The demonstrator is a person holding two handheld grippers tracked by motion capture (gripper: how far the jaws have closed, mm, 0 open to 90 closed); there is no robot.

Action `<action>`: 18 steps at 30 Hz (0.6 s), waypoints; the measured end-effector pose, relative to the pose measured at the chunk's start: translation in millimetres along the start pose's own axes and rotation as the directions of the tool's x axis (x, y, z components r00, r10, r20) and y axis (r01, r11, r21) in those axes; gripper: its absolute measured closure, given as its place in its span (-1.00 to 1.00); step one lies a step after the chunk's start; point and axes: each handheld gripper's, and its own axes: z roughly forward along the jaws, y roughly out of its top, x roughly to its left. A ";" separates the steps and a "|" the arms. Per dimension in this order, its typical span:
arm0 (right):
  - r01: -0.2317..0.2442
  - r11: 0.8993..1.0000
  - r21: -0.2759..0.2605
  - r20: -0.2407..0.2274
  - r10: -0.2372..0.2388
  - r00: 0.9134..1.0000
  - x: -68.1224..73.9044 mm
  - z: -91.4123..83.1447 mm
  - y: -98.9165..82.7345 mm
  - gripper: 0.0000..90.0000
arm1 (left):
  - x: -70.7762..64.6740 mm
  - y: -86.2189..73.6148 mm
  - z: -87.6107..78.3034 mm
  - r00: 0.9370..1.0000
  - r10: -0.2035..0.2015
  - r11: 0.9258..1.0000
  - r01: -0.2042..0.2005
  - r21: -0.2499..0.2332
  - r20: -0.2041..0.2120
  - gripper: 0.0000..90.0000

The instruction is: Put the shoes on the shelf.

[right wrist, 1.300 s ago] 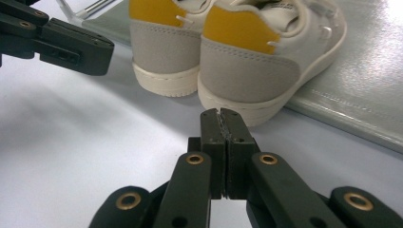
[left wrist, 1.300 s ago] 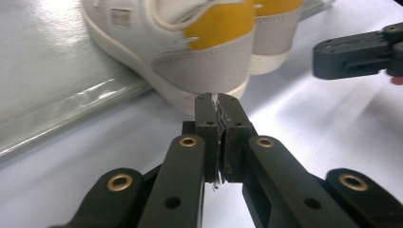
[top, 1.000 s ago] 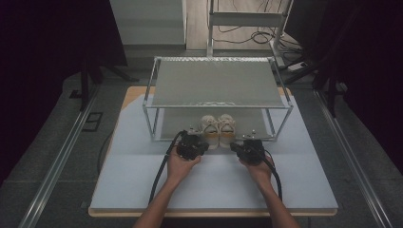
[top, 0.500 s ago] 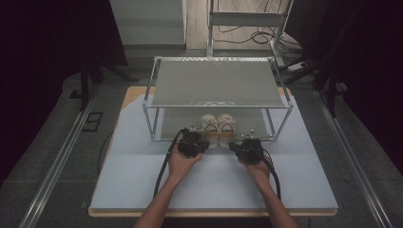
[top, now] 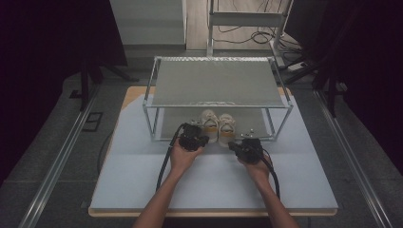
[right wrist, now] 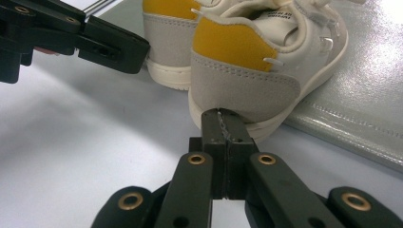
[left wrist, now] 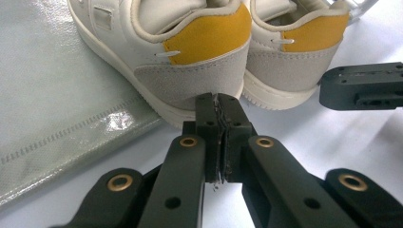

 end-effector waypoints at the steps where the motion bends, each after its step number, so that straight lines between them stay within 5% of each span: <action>1: 0.004 1.000 -0.003 0.002 -0.004 1.000 0.1 0.6 -0.1 0.99 | 0.0 0.0 0.0 1.000 0.000 1.000 0.000 0.000 0.000 0.95; 18: -0.002 1.000 -0.005 0.074 0.002 0.997 -9.5 23.6 19.6 0.99 | 1.1 0.4 0.9 1.000 -0.010 1.000 0.010 0.001 0.010 0.93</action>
